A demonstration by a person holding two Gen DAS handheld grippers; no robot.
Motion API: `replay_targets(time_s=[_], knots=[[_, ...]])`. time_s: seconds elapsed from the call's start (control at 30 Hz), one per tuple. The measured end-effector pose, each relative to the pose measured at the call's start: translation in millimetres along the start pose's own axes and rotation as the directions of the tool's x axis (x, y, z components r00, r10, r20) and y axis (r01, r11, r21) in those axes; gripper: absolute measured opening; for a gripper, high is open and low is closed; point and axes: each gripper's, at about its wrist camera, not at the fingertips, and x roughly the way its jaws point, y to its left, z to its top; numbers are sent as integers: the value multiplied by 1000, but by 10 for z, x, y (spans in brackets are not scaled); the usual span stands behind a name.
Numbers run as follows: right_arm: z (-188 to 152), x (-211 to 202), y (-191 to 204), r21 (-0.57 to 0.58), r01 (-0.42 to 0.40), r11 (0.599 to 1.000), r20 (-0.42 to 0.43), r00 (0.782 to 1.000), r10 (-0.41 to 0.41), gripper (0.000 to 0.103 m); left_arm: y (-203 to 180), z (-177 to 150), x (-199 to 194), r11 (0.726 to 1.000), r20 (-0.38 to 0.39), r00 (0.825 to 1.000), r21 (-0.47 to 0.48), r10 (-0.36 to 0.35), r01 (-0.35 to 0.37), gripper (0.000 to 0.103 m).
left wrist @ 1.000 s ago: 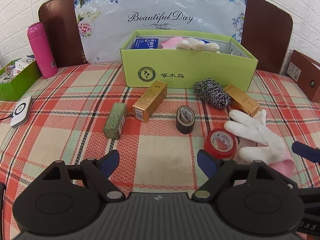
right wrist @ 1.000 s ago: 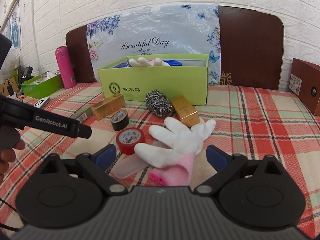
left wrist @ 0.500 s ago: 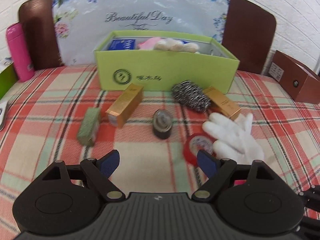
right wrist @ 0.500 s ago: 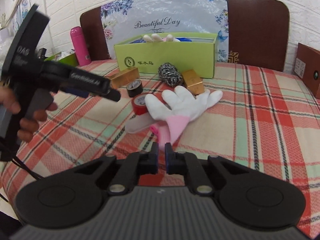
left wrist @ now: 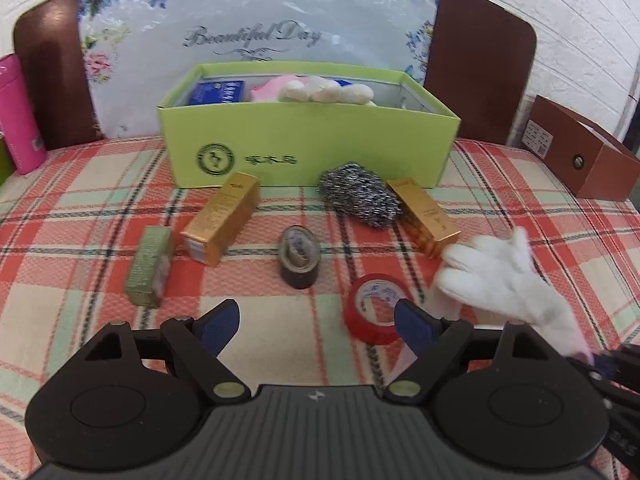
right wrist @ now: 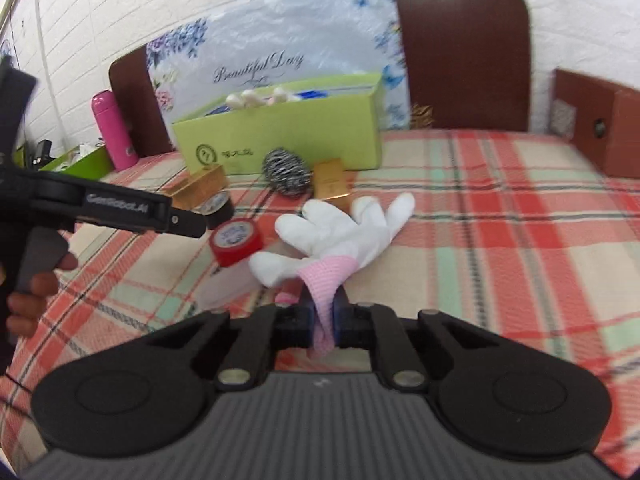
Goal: Organize objects
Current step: 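Move the left tool to the red tape roll while the right approaches the second glove, then grasp the red tape with left while right grasps the second glove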
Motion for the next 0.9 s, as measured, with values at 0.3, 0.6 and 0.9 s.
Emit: replay_targets(time_s=[0.3, 0.6, 0.9], knots=[[-163, -134, -163, 45, 41, 998, -47, 998, -39, 58, -165, 13, 310, 994, -54, 993, 18, -108, 109, 51], [-72, 138, -161, 82, 90, 993, -72, 994, -84, 55, 242, -259, -28, 999, -50, 999, -34, -4, 2, 60], [-69, 178, -173, 87, 85, 993, -84, 993, -78, 19, 252, -305, -17, 999, -43, 999, -14, -31, 30, 49]])
